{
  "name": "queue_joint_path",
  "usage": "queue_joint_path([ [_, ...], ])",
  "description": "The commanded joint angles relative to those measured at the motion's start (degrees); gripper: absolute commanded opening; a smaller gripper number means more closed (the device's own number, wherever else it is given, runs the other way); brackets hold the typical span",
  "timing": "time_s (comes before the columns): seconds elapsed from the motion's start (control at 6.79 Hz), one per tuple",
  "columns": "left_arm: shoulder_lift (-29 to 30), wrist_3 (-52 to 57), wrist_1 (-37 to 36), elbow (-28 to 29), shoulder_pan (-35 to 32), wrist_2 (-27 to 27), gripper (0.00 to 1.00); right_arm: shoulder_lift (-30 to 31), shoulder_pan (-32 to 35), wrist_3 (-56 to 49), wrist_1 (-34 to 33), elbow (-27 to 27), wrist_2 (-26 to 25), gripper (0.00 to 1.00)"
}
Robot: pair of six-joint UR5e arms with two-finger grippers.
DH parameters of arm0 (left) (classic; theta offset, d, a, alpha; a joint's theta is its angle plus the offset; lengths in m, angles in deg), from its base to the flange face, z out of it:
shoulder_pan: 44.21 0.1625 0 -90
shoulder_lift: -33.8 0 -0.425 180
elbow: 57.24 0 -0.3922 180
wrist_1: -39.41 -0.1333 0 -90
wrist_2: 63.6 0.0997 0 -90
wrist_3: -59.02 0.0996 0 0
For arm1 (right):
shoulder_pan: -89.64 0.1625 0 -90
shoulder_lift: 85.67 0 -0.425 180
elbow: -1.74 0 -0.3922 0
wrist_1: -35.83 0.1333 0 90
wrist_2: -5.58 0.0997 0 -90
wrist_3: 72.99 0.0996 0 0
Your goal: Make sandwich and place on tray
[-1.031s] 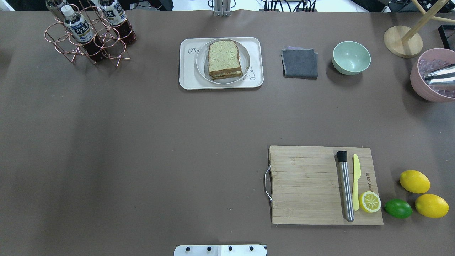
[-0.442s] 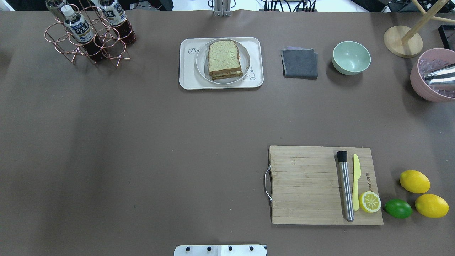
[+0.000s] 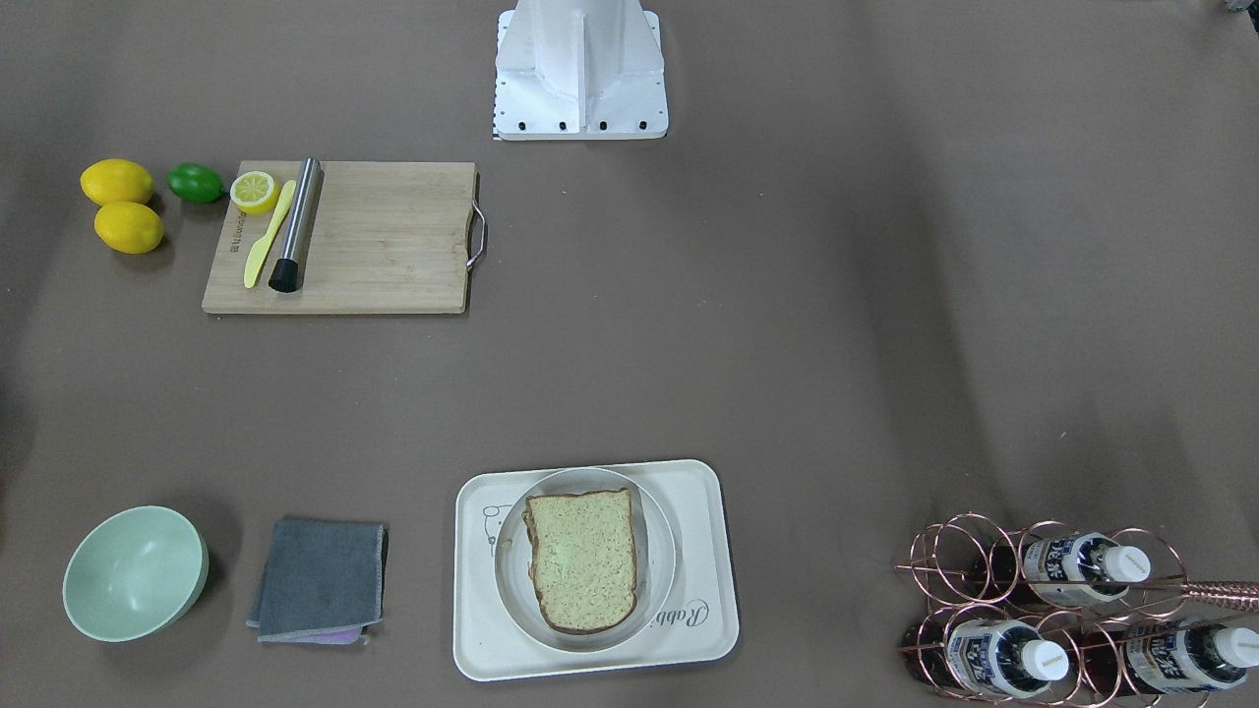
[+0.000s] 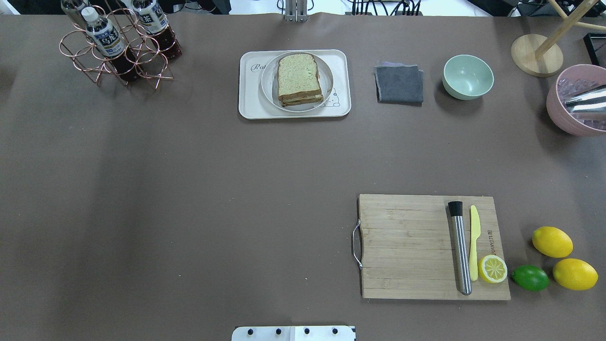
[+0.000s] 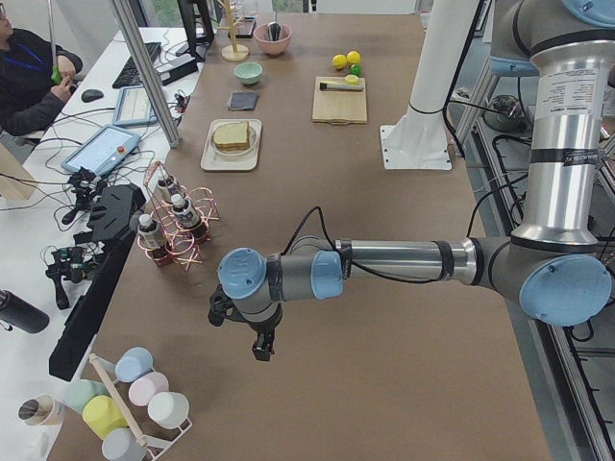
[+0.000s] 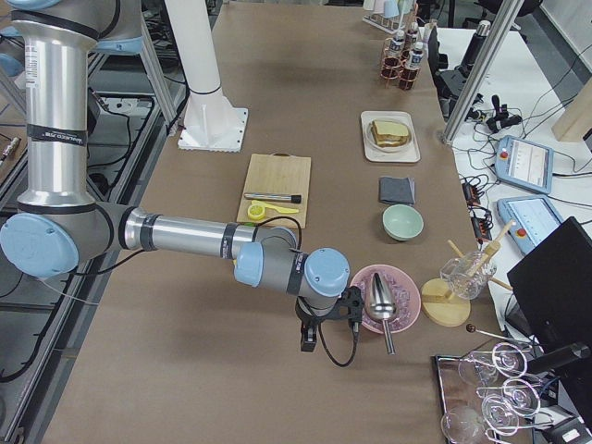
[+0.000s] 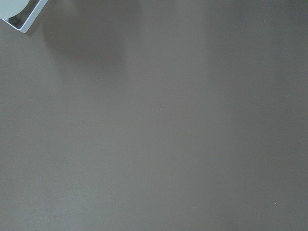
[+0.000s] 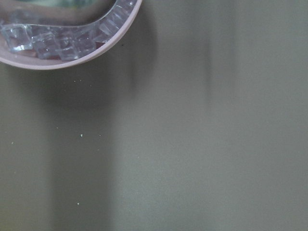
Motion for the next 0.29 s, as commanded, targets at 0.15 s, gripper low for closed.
queue_joint_path([
  [0.15, 0.0, 0.3, 0.1, 0.2, 0.0, 0.0, 0.98, -0.1, 0.0, 0.1, 0.0, 0.1, 0.2, 1.0],
])
